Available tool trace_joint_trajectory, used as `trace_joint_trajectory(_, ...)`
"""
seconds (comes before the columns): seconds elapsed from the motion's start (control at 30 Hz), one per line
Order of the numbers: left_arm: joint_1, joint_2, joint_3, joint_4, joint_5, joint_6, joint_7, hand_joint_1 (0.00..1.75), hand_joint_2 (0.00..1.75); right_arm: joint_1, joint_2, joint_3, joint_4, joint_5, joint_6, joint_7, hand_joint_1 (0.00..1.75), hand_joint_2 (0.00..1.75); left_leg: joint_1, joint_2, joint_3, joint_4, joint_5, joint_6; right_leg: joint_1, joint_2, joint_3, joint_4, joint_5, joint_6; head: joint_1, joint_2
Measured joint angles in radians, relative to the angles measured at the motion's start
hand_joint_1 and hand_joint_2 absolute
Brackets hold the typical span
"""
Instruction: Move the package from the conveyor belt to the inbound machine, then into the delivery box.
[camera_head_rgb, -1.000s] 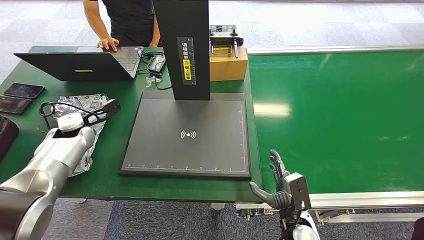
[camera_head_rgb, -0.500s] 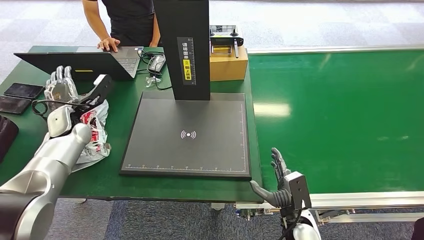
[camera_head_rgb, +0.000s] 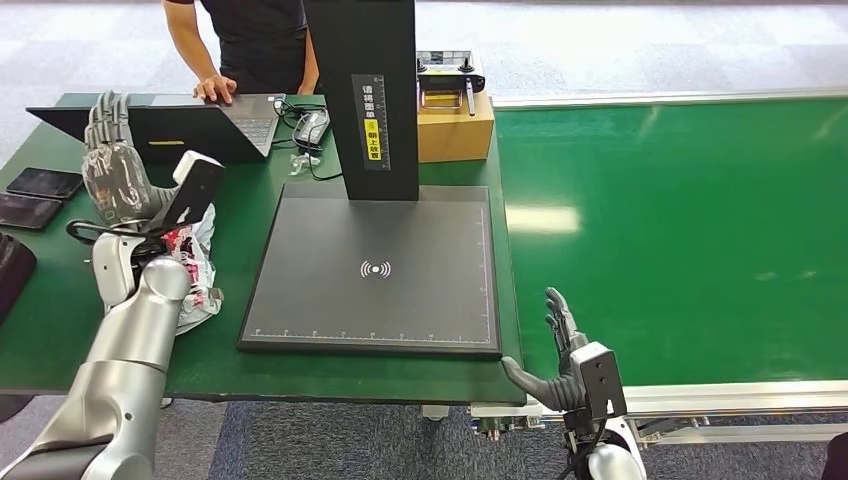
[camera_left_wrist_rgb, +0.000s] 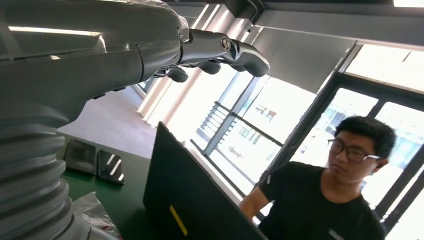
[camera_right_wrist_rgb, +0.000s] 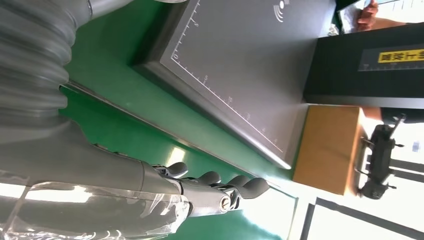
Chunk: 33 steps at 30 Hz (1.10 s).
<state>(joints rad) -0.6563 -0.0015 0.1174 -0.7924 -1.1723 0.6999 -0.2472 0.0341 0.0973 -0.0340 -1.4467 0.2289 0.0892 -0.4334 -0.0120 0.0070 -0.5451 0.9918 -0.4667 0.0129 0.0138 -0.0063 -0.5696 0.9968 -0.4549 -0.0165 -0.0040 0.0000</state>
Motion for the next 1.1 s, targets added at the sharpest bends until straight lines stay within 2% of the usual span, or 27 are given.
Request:
trace_joint_trajectory(0.07,0.038,-0.028,0.02,-0.033,0.121,-0.045,-0.079,0.0,0.44,0.001,0.0,0.0,-0.009,0.002,0.002,-0.012,0.0,1.75,0.0,0.0,0.0,0.0,0.0,0.0,0.0,0.0,0.0,0.0,0.0,0.0,0.0,0.0)
trace_joint_trajectory(0.1,0.061,-0.042,0.025,-0.05,0.232,-0.102,-0.12,0.0,0.0,0.001,0.0,0.0,-0.015,0.004,0.004,-0.018,0.0,1.75,0.0,0.0,0.0,0.0,0.0,0.0,0.0,0.0,0.0,0.0,0.0,0.0,0.0,0.0)
trace_joint_trajectory(0.17,0.111,-0.065,0.022,-0.08,0.488,-0.269,-0.185,0.0,0.0,-0.002,-0.001,0.0,-0.027,0.014,0.01,-0.028,0.0,1.75,0.0,0.0,0.0,0.0,0.0,0.0,0.0,0.0,0.0,0.0,0.0,0.0,0.0,0.0)
trace_joint_trajectory(0.3,0.188,-0.087,0.004,-0.098,0.845,-0.594,-0.264,0.0,1.75,-0.037,-0.01,0.002,-0.041,0.048,0.019,-0.039,0.0,1.75,0.0,0.001,-0.001,0.0,0.0,0.0,0.0,0.001,0.0,0.0,0.0,0.0,0.0,0.0)
trace_joint_trajectory(0.37,0.211,-0.091,-0.001,-0.096,0.939,-0.693,-0.293,0.0,1.75,-0.063,-0.017,0.003,-0.05,0.061,0.018,-0.041,0.0,1.75,0.0,0.001,-0.001,0.0,0.0,0.0,0.0,0.001,-0.001,0.0,0.001,0.001,0.0,0.0)
trace_joint_trajectory(0.53,0.234,-0.093,-0.011,-0.095,1.021,-0.772,-0.303,0.0,1.75,-0.103,-0.029,0.006,-0.076,0.068,0.017,-0.03,0.0,1.75,0.0,0.0,-0.001,0.0,0.0,0.0,0.0,0.001,0.0,0.0,0.001,0.001,0.0,0.0)
trace_joint_trajectory(0.73,0.274,-0.094,-0.011,-0.096,1.173,-0.962,-0.306,0.0,1.75,-0.131,-0.043,0.022,-0.083,0.072,0.018,-0.03,0.0,1.75,0.0,0.001,-0.001,0.0,0.0,0.0,0.0,0.001,0.0,0.0,0.001,0.001,0.0,0.0)
trace_joint_trajectory(0.93,0.352,-0.1,-0.011,-0.137,1.23,-0.994,-0.307,0.0,1.75,-0.141,-0.049,0.027,-0.08,0.069,0.016,-0.028,0.0,1.75,0.0,0.001,-0.001,0.0,0.0,0.0,0.0,0.001,-0.001,0.0,0.001,0.001,0.0,0.0)
trace_joint_trajectory(1.1,0.394,-0.111,-0.011,-0.171,1.244,-0.993,-0.273,0.0,1.75,-0.145,-0.048,0.032,-0.075,0.069,0.019,-0.019,0.0,1.75,0.0,0.001,-0.001,0.0,0.0,0.0,0.0,0.001,-0.001,0.0,0.001,0.001,0.0,0.0)
